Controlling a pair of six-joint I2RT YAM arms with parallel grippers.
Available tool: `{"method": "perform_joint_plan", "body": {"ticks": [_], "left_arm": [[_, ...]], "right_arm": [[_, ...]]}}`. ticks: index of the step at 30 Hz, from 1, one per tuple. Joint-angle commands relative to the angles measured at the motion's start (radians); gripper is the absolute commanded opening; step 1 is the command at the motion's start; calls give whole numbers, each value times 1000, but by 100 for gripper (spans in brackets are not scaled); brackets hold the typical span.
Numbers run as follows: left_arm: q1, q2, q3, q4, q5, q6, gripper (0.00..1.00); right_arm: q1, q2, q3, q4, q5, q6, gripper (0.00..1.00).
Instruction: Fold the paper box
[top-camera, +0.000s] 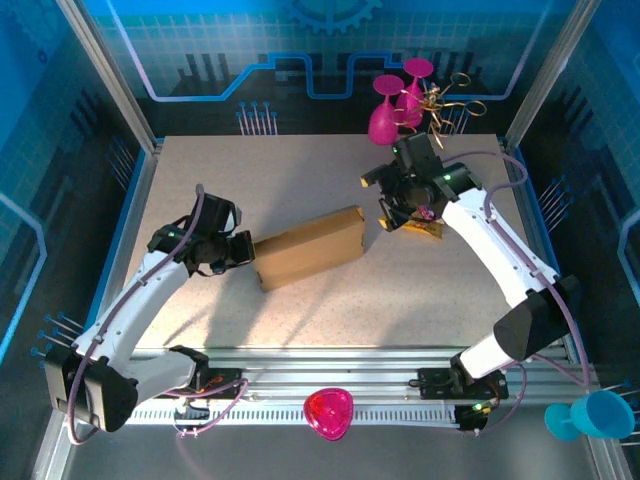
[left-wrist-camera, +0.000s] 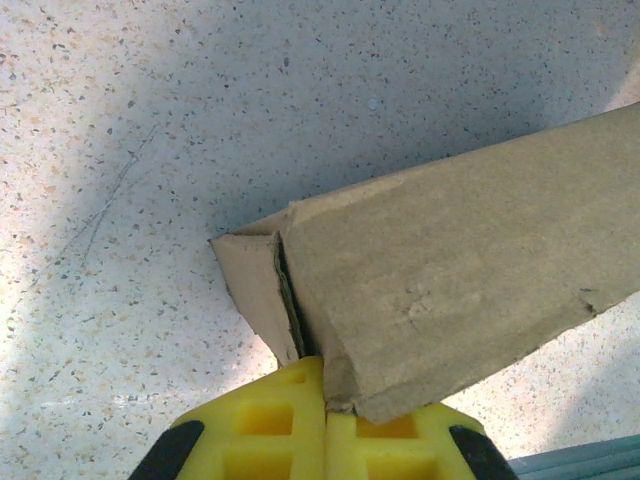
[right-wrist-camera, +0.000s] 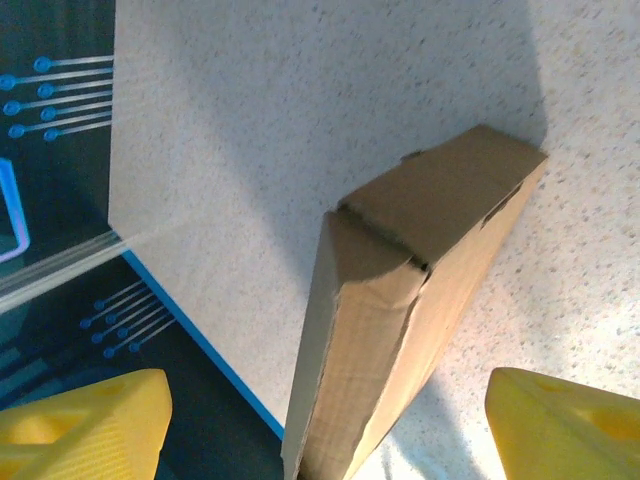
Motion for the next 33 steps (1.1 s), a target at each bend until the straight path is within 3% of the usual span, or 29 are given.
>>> {"method": "perform_joint_plan", "body": {"ticks": [1, 12, 20, 23, 27, 33], "left_arm": [[-13, 24, -10, -93, -22, -17, 0], [-24, 29, -6, -93, -40, -17, 0], [-32, 35, 14, -98, -42, -27, 2], [-33, 18, 33, -116, -33, -60, 27], [-35, -33, 84, -155, 2, -162, 49], [-21, -92, 137, -180, 47, -349, 65]], "right_arm": [[-8, 11, -78, 71, -64, -34, 84], [54, 88, -140, 224, -140, 38, 86], [62, 91, -238, 272, -147, 45, 65], [62, 84, -267, 279, -140, 40, 56], [62, 86, -286, 284, -139, 35, 50], [63, 80, -297, 284, -134, 31, 45]]}}
